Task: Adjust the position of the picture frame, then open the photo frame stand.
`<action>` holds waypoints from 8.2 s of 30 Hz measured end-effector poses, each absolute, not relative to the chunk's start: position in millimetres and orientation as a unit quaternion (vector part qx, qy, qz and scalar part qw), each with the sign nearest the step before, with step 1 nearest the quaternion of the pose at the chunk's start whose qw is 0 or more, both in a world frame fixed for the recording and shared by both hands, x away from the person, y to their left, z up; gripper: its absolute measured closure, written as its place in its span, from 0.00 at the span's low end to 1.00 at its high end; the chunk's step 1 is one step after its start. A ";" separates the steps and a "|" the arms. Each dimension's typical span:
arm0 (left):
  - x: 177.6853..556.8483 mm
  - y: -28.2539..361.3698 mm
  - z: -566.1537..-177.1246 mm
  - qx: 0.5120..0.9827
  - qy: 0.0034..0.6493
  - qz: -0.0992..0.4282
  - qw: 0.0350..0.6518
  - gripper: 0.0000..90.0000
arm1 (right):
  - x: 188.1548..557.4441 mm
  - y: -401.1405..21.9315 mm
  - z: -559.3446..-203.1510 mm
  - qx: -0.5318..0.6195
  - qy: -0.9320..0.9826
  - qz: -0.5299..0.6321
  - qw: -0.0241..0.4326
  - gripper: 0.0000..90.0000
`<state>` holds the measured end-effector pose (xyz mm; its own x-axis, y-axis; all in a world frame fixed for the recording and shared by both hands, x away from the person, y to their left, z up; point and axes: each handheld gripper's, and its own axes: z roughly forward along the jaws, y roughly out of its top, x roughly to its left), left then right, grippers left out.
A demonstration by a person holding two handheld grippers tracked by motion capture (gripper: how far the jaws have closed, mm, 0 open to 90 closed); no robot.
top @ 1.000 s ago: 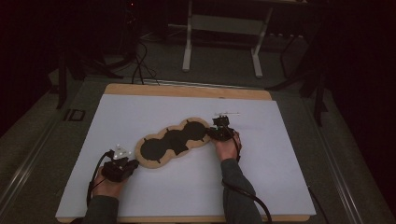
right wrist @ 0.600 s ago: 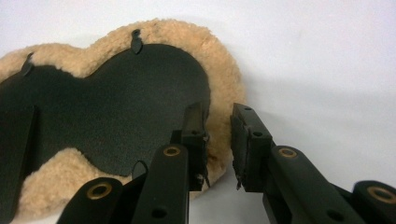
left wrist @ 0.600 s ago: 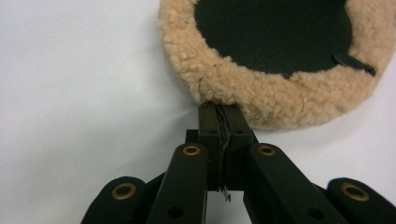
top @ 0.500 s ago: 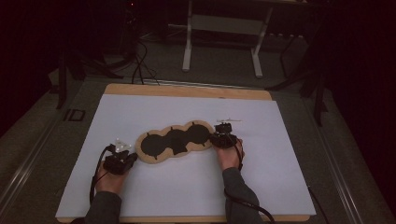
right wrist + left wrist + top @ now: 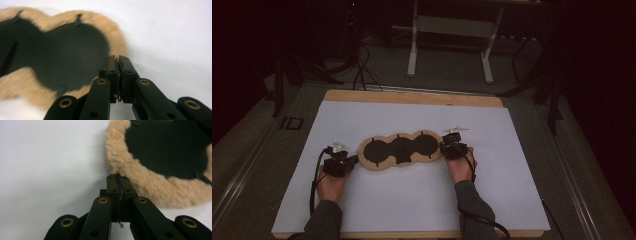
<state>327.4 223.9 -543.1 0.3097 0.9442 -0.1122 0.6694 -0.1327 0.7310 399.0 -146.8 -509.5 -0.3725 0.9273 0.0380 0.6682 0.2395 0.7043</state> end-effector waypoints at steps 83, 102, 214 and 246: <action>373.6 189.7 -540.8 0.743 0.537 0.200 0.345 1.00 | 429.5 -211.2 -521.9 0.572 0.733 0.358 0.082 1.00; 379.2 190.6 -540.3 0.753 0.525 0.200 0.342 1.00 | 425.0 -213.2 -519.8 0.576 0.725 0.368 0.087 1.00; 299.6 129.7 -499.4 0.799 0.371 0.168 0.442 0.81 | 328.7 -231.5 -513.9 0.446 0.787 0.384 0.184 0.74; 300.3 70.8 -533.5 0.860 0.315 0.160 0.368 0.99 | 325.6 -232.1 -512.5 0.435 0.790 0.382 0.201 0.74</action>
<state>300.3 70.8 -533.5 0.7505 0.6595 0.0435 0.4245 -0.5314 0.7331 325.6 -232.1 -512.5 -0.5417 0.8405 0.0148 0.5335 0.3301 0.7788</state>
